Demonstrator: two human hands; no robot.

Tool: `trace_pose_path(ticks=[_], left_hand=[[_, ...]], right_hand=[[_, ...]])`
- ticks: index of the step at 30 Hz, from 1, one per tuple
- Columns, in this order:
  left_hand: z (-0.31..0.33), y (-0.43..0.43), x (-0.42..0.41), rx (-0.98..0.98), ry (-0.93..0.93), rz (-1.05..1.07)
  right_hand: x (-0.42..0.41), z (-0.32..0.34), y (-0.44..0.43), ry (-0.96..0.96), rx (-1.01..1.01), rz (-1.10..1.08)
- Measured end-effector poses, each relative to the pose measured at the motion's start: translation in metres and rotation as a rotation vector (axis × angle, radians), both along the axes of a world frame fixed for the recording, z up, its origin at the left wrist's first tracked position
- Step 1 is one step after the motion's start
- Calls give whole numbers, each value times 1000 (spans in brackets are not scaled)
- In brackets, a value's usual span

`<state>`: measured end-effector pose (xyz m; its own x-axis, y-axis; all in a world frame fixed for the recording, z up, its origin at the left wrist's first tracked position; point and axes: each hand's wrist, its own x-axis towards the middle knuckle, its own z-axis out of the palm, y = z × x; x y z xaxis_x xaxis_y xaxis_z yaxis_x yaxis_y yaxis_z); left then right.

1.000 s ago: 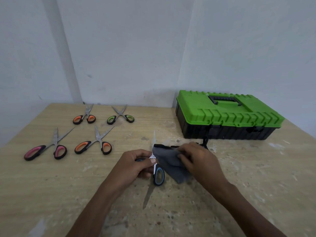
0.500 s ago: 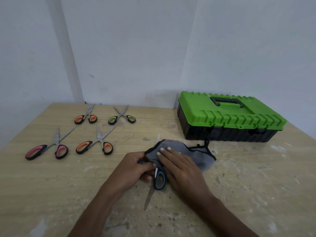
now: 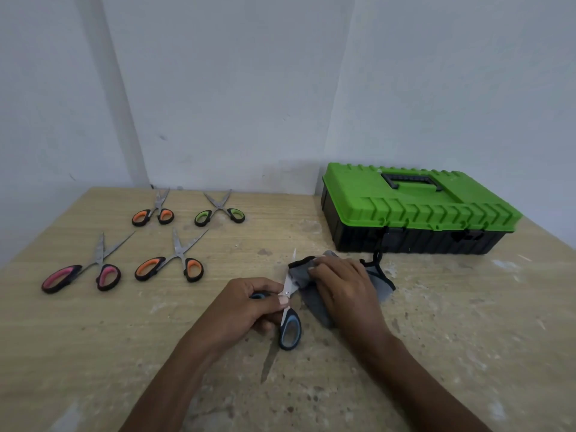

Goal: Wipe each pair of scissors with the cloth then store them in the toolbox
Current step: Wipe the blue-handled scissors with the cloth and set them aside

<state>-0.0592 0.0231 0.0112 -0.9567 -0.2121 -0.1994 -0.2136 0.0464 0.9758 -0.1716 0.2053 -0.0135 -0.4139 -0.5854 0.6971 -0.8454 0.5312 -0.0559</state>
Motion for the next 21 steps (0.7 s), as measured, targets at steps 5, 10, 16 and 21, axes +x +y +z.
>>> trace_pose_path(ticks=[5, 10, 16, 21], left_hand=[[0, -3, 0, 16, 8, 8], [2, 2, 1, 1, 9, -3], [3, 0, 1, -2, -8, 0], [5, -1, 1, -12, 4, -6]], right_hand=[[22, -3, -8, 77, 51, 111], [9, 3, -4, 12, -5, 27], [24, -2, -10, 94, 79, 118], [17, 3, -11, 83, 45, 73]])
